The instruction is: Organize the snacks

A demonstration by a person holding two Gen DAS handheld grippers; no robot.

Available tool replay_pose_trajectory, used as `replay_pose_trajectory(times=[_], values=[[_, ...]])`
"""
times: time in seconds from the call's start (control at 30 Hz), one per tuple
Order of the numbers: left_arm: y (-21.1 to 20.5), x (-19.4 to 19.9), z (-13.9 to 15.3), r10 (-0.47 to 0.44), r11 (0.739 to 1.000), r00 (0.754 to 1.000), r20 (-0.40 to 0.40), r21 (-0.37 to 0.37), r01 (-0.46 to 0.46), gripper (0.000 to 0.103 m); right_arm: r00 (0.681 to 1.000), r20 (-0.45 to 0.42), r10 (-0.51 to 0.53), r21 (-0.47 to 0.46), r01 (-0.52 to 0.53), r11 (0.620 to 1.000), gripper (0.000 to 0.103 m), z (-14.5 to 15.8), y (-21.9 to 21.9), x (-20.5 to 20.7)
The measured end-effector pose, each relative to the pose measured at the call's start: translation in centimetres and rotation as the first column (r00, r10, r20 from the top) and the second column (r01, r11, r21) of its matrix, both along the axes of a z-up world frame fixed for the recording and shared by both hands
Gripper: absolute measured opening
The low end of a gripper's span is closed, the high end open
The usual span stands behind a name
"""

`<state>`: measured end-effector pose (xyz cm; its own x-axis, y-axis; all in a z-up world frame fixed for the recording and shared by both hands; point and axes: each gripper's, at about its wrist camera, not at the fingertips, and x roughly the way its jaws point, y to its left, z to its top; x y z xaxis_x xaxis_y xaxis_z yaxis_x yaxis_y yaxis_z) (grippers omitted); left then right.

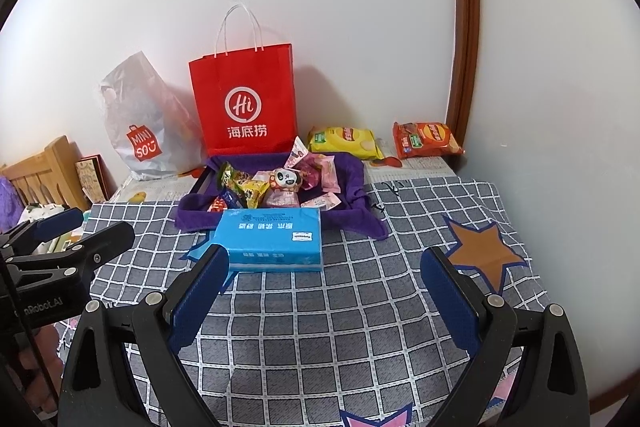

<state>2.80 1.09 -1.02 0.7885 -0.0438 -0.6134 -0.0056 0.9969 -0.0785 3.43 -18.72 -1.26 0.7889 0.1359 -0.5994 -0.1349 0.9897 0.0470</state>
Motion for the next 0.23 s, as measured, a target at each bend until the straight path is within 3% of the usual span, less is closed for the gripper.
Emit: replay_pose_trajectory(times=[0.23], values=[[0.61, 0.33, -0.29, 0.005, 1.000, 1.000, 0.015, -0.007, -0.005, 0.096, 1.000, -0.003, 0.012, 0.032, -0.012, 0.999, 0.096, -0.30, -0.14, 0.47]])
